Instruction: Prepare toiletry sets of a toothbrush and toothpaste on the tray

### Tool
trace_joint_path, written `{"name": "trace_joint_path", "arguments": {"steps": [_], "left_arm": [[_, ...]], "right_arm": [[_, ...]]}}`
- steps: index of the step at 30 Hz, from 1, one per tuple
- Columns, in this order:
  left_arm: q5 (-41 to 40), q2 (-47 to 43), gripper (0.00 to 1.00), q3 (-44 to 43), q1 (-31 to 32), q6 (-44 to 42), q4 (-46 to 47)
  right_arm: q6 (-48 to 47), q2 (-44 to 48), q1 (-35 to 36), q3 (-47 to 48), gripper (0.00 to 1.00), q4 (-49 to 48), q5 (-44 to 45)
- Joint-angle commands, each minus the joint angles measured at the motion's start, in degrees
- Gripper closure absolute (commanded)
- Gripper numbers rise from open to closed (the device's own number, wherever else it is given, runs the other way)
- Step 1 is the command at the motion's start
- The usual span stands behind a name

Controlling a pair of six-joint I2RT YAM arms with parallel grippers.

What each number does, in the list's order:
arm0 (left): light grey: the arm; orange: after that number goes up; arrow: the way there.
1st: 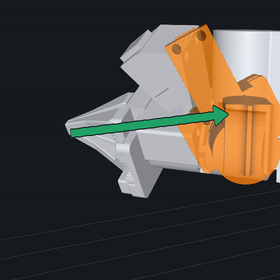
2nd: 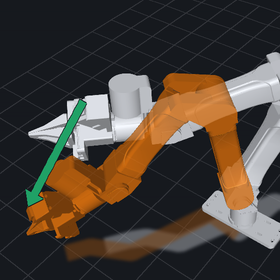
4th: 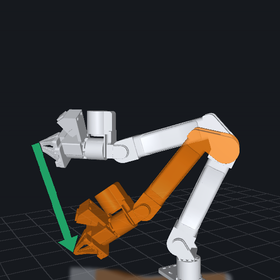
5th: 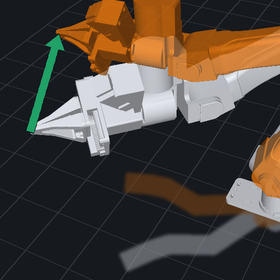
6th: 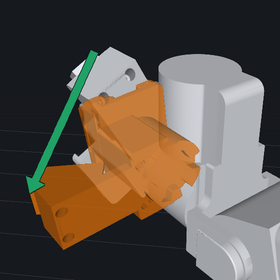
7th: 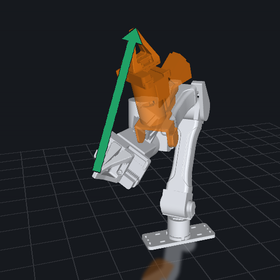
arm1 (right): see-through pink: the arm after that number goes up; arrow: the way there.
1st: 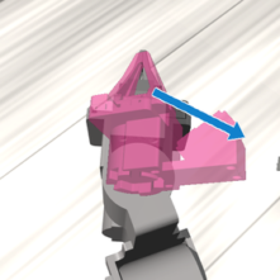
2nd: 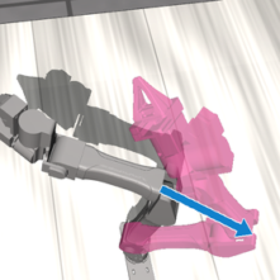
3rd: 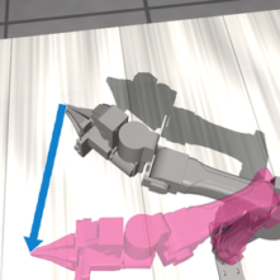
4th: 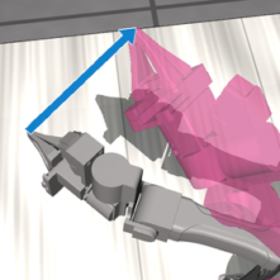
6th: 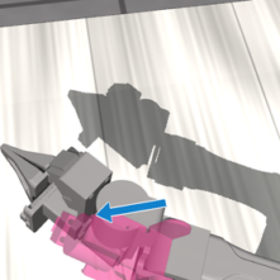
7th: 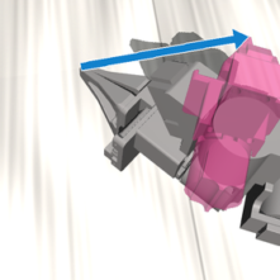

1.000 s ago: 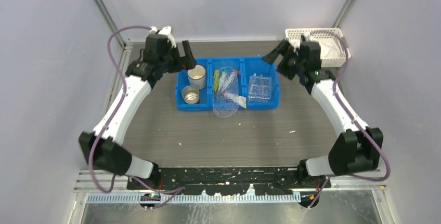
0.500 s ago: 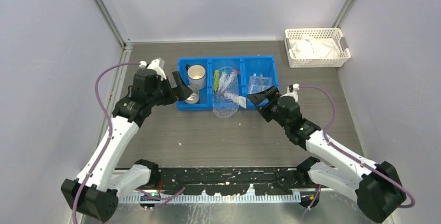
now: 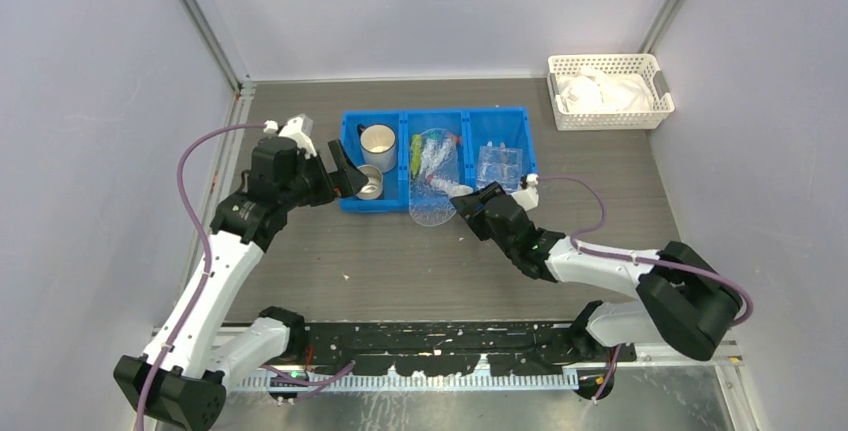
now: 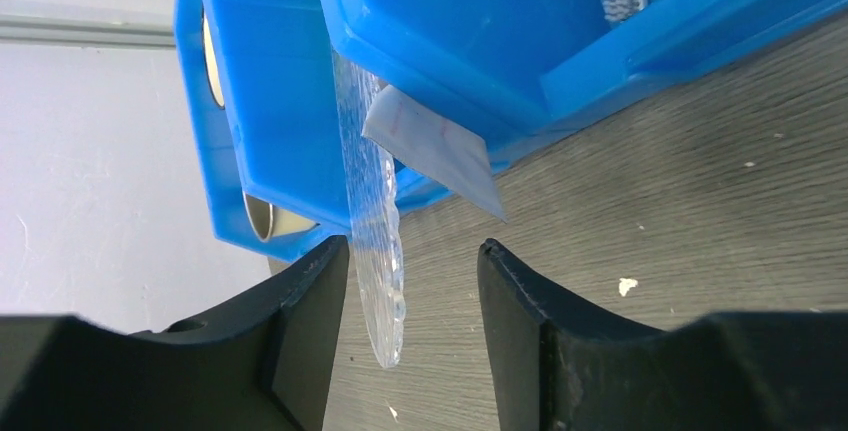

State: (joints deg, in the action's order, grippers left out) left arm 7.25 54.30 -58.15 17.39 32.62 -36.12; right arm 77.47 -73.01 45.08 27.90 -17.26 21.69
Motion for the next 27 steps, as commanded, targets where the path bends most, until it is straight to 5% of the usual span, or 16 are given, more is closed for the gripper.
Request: {"name": "trace_joint_path", "arguments": {"steps": [1,8,18,23,27], "left_arm": [[0.1,0.0,0.0,0.7,-0.1,-0.4,0.7],[-0.1,0.9,0.0,1.1,-0.1,-0.8,1.2],[0.0,2.0,0.0,1.6,-0.1,-0.1,2.3],[-0.3,1.8,0.0,1.8,-0.1,-0.1,2.2],[-0.6,1.9,0.0,1.6,-0.1,-0.4,2.0]], "right_arm": [[1.9,-3.0,1.3,3.0,0.45,-7.3,4.6],[2.4,-8.2,2.1,4.1,0.53,-12.7,3.7],[2.5,-10.5,2.9,4.4,0.97,-15.3,1.9],[0.2,-3.5,2.9,3.1,0.99,-11.5,0.5],[-4.9,9.1,2.8,4.2,0.99,0.4,-1.3]]}}
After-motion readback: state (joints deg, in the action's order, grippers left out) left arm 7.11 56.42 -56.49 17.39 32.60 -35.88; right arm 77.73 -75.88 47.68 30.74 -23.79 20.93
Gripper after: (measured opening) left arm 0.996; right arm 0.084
